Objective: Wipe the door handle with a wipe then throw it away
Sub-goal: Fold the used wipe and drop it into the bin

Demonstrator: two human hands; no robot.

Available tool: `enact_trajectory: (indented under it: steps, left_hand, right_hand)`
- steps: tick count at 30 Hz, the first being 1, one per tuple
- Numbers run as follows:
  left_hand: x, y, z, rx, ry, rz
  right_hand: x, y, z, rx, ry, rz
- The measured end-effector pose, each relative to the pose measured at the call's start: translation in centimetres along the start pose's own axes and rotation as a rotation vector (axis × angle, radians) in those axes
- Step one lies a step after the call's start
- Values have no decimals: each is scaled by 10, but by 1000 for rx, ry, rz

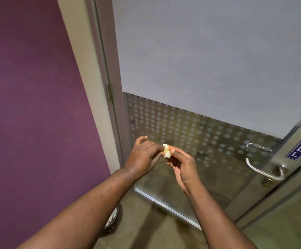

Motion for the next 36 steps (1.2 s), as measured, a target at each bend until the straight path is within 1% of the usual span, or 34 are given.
enact_trajectory:
  steps: [6,11,16,18,19,21,23,25,27,29,31,32,34,36]
  left_hand:
    - [-31,-80,42,-120,1,-61]
    - [-45,-118,78,-179,-19,-67]
    - [-47,-150,124,-321,-99,-68]
    - [-45,-162,140,-441,-113,17]
    - [-45,-165,148,-529,-118,97]
    - [-43,-172,161,-753,-109,331]
    - [-40,-181,179,-953,-41,556]
    - [-38,-192,193,-1074,5,647]
    - [-35,-204,205,-1164,30,676]
    - [-30,-212,213,-1213,13,677]
    - [-19,-217,220,-1212,-53,627]
    - [-14,-219,225,-1225,-79,613]
    - [-9,-225,236,-1252,-106,581]
    - [-10,-231,244,-1222,-148,510]
  right_hand:
    - [62,61,-5,86,-69,92]
    - [97,107,-11,157,-98,115]
    - [115,159,-14,274,-86,170]
    - [118,179,-17,292,-79,204]
    - [119,185,-17,290,-66,200]
    - [121,197,-18,292,-36,175]
    - [126,211,-22,314,-29,173]
    - [135,221,-23,321,-51,200]
    - [146,229,-23,299,-112,281]
    - [158,238,-21,248,-233,371]
    - [166,253,-22,183,-322,489]
    - [168,260,-25,155,-327,543]
    - [167,275,-36,118,-285,624]
    - [162,291,-50,98,-253,732]
Point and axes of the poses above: each hand's wrist, its own z-axis away from the middle knuckle, its own x-axis out of the palm, y = z × x, the point moved 4 cm from there along -z, towards the middle knuckle, and after that the axes turned 6 degrees about -z, right-handed, at the moved point
